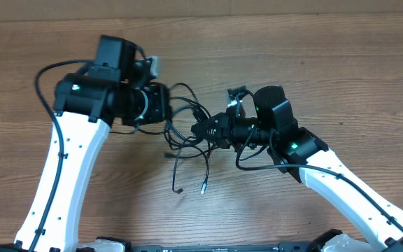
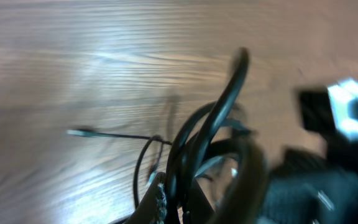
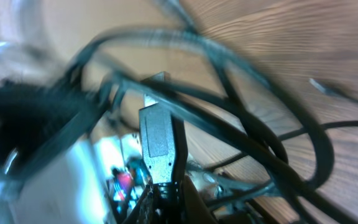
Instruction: Untangle cables
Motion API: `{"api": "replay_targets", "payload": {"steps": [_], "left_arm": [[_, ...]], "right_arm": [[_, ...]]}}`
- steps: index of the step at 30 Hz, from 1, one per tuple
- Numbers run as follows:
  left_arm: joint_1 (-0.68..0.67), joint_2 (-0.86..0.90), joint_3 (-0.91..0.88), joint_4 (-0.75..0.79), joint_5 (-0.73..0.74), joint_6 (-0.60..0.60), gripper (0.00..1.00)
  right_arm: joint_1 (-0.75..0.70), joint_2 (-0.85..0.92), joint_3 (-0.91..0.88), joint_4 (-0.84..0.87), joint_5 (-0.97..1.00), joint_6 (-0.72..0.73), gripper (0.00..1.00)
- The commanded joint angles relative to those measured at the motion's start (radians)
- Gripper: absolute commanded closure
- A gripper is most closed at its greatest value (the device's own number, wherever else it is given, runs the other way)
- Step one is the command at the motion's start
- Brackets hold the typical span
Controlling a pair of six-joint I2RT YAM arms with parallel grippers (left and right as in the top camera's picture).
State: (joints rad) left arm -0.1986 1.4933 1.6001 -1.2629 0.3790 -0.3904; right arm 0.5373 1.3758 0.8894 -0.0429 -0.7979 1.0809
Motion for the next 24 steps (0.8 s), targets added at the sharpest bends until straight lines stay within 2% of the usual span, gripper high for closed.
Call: {"api": "replay_targets", "payload": {"steps": [1,7,11,16,18,21,24], "left_arm": [[0.060,-0.009,0.016,0.011,-0.150,-0.183,0.96],[0.087,-0.008,0.016,0.049,-0.151,-0.323,0.95],[0.087,-0.008,0.016,0.061,-0.151,-0.428,0.96],[0.088,-0.008,0.016,0.084,-0.150,-0.650,0.95],[0.088,-0.008,0.016,0.118,-0.138,-0.689,0.93],[0.088,-0.008,0.016,0.173,-0.084,-0.642,0.93],[0.086,-0.008,0.016,0.210,-0.035,-0.443,0.95]], "right_arm": [[-0.003,-0.055,0.009,0.030,-0.204,-0.235,0.96],[0.000,-0.058,0.009,0.053,-0.457,-0.410,0.96],[0.006,-0.057,0.009,0.033,-0.463,-0.409,0.96],[0.019,-0.057,0.009,-0.040,-0.432,-0.408,0.96],[0.024,-0.057,0.009,-0.122,-0.377,-0.409,0.90],[0.025,-0.057,0.009,-0.278,-0.236,-0.409,0.79],[0.024,-0.057,0.009,-0.390,-0.062,-0.409,0.74]]}}
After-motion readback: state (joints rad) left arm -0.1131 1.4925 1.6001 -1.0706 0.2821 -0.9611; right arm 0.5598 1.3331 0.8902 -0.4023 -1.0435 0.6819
